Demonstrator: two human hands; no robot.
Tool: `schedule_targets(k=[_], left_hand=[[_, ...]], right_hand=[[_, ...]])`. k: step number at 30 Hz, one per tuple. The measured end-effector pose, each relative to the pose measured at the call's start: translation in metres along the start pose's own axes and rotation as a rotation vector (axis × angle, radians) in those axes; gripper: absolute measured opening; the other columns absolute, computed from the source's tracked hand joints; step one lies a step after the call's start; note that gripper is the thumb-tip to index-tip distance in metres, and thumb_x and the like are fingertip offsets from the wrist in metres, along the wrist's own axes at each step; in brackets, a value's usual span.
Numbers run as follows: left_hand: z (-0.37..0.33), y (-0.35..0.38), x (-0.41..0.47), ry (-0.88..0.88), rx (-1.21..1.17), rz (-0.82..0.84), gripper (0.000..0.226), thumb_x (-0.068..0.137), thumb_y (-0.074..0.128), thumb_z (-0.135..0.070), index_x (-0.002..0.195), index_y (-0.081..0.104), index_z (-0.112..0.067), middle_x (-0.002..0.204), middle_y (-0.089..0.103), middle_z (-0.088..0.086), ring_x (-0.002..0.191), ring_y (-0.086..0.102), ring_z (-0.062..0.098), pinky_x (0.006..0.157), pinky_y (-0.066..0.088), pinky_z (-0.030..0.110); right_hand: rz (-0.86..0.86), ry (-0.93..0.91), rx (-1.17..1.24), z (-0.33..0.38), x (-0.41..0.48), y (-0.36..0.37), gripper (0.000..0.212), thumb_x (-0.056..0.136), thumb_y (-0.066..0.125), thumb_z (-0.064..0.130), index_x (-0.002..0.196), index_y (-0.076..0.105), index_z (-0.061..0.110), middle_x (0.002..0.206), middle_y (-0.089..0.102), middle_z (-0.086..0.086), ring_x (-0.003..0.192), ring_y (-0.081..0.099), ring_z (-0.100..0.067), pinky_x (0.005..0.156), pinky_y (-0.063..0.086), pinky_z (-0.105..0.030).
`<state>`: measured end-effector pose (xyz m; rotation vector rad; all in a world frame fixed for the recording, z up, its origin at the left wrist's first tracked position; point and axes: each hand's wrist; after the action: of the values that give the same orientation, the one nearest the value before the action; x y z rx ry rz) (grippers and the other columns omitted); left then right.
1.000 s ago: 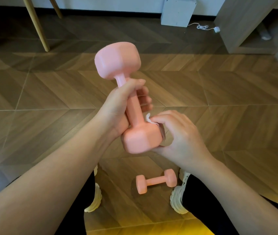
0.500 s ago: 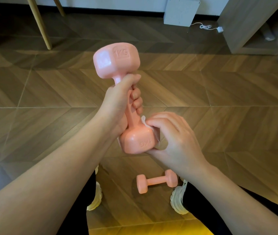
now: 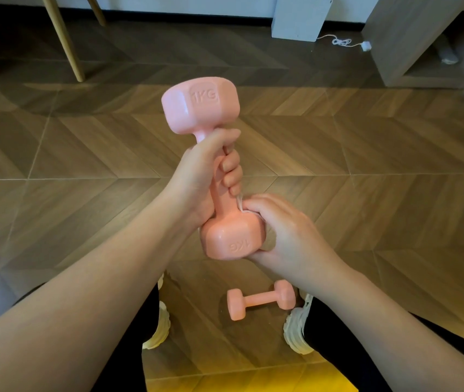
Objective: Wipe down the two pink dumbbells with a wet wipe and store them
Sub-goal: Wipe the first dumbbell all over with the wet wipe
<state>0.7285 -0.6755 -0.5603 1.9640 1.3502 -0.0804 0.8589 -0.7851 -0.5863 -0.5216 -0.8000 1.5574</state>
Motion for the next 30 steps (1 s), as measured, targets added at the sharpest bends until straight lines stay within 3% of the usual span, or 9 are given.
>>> schedule_targets(k=[4, 8, 14, 19, 24, 28, 30], left_hand=[[-0.0006, 0.0009, -0.0016, 0.023, -0.008, 0.058, 0.026, 0.089, 0.062, -0.028, 0.069, 0.048, -0.02, 0.052, 0.04, -0.005, 0.043, 0.039, 0.011, 0.043, 0.038, 0.023], [-0.0011, -0.0045, -0.0003, 0.066, 0.148, -0.094, 0.018, 0.091, 0.068, -0.026, 0.081, 0.057, -0.016, 0.066, 0.055, -0.003, 0.054, 0.054, 0.011, 0.054, 0.048, 0.027], [0.0005, -0.0047, 0.0004, 0.001, 0.065, -0.17, 0.033, 0.093, 0.063, -0.026, 0.066, 0.045, -0.021, 0.052, 0.039, -0.006, 0.042, 0.036, 0.01, 0.043, 0.033, 0.022], [-0.0035, -0.0015, 0.0024, 0.025, 0.05, -0.13, 0.031, 0.094, 0.057, -0.019, 0.066, 0.043, -0.021, 0.049, 0.034, -0.006, 0.04, 0.032, 0.01, 0.042, 0.031, 0.022], [0.0033, -0.0005, 0.003, 0.016, 0.087, -0.076, 0.034, 0.093, 0.057, -0.018, 0.062, 0.043, -0.021, 0.049, 0.034, -0.006, 0.04, 0.031, 0.01, 0.043, 0.03, 0.022], [0.0013, 0.0018, 0.005, 0.024, 0.072, -0.059, 0.034, 0.094, 0.055, -0.017, 0.064, 0.041, -0.021, 0.049, 0.034, -0.006, 0.04, 0.031, 0.01, 0.042, 0.029, 0.021], [0.0, 0.0007, 0.0059, 0.018, 0.046, -0.055, 0.034, 0.095, 0.054, -0.017, 0.064, 0.04, -0.021, 0.049, 0.032, -0.007, 0.04, 0.03, 0.01, 0.042, 0.03, 0.021]], right_hand=[[-0.08, -0.081, -0.072, -0.0025, -0.0005, -0.0032, 0.048, 0.071, 0.073, 0.039, 0.109, 0.066, 0.01, 0.111, 0.066, -0.002, 0.107, 0.055, -0.014, 0.087, 0.046, -0.035], [-0.163, -0.145, -0.219, -0.0028, -0.0027, -0.0011, 0.049, 0.064, 0.091, 0.028, 0.103, 0.068, 0.008, 0.104, 0.067, -0.003, 0.101, 0.058, -0.016, 0.09, 0.042, -0.028], [0.037, -0.105, -0.195, -0.0004, 0.0039, 0.0021, 0.057, 0.064, 0.09, 0.027, 0.114, 0.067, 0.011, 0.115, 0.066, -0.002, 0.111, 0.059, -0.021, 0.095, 0.045, -0.037], [-0.108, -0.123, -0.18, 0.0018, 0.0016, -0.0004, 0.049, 0.064, 0.089, 0.031, 0.103, 0.068, 0.011, 0.103, 0.067, 0.0, 0.101, 0.057, -0.014, 0.091, 0.038, -0.024], [0.101, -0.041, -0.145, -0.0029, 0.004, 0.0012, 0.056, 0.07, 0.084, 0.039, 0.116, 0.063, 0.015, 0.119, 0.064, 0.0, 0.116, 0.055, -0.018, 0.097, 0.045, -0.042], [-0.096, -0.071, -0.187, -0.0029, 0.0001, 0.0006, 0.048, 0.065, 0.083, 0.042, 0.101, 0.067, 0.015, 0.102, 0.066, 0.002, 0.1, 0.055, -0.012, 0.087, 0.034, -0.021], [-0.094, -0.068, -0.154, -0.0047, 0.0004, 0.0011, 0.051, 0.062, 0.088, 0.036, 0.103, 0.065, 0.015, 0.104, 0.065, 0.002, 0.099, 0.055, -0.013, 0.085, 0.039, -0.025]])
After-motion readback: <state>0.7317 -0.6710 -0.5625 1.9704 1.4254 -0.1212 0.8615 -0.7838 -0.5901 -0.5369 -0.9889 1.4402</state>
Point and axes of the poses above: each hand's wrist, its own x-axis towards the middle knuckle, its own y-axis out of the palm, z = x × y
